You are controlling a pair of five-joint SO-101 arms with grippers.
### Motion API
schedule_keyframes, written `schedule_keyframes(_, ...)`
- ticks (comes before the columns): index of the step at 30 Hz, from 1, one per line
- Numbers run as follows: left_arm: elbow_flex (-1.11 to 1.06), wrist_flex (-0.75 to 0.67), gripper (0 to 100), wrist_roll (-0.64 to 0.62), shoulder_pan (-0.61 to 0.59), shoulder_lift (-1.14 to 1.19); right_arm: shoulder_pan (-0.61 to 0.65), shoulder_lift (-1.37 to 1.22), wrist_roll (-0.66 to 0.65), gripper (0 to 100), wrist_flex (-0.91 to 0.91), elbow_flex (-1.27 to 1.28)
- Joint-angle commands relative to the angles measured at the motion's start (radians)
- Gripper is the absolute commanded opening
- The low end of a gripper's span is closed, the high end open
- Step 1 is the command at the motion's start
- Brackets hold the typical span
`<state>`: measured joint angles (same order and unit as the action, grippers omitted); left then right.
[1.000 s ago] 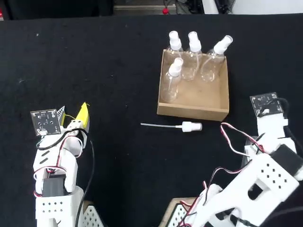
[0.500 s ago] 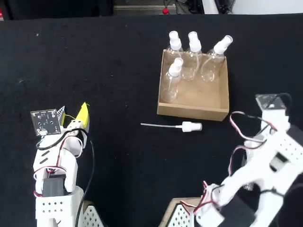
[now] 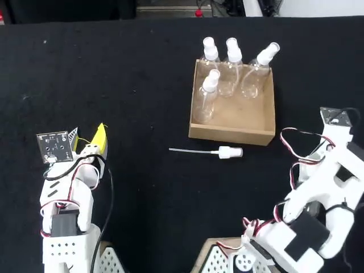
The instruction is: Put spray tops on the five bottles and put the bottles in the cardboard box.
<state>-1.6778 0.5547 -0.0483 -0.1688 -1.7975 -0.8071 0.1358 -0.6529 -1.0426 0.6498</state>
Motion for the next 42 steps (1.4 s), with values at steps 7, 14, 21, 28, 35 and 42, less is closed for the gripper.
schedule_keyframes(7, -0.022, -0.017, 21, -0.008, 0.012, 0.002, -0.19, -0.024, 0.164, 18.8, 0.043, -0.12)
schedule_keyframes(14, -0.022, -0.017, 21, -0.008, 0.012, 0.002, -0.275, -0.022, 0.315, 19.1, 0.041, -0.122)
schedule_keyframes(21, -0.022, -0.017, 21, -0.008, 0.012, 0.002, -0.153, -0.022, 0.313, 25.0, -0.031, -0.165)
schedule_keyframes(28, -0.022, -0.017, 21, -0.008, 0.012, 0.002, -0.015, -0.022, 0.098, 39.3, -0.259, -0.291)
schedule_keyframes(35, -0.022, -0.017, 21, -0.008, 0.012, 0.002, -0.071, -0.028, -0.275, 39.3, -0.278, -0.507)
schedule_keyframes(42, -0.022, -0.018, 21, -0.008, 0.012, 0.002, -0.16, -0.022, -0.941, 39.6, -0.272, -0.441)
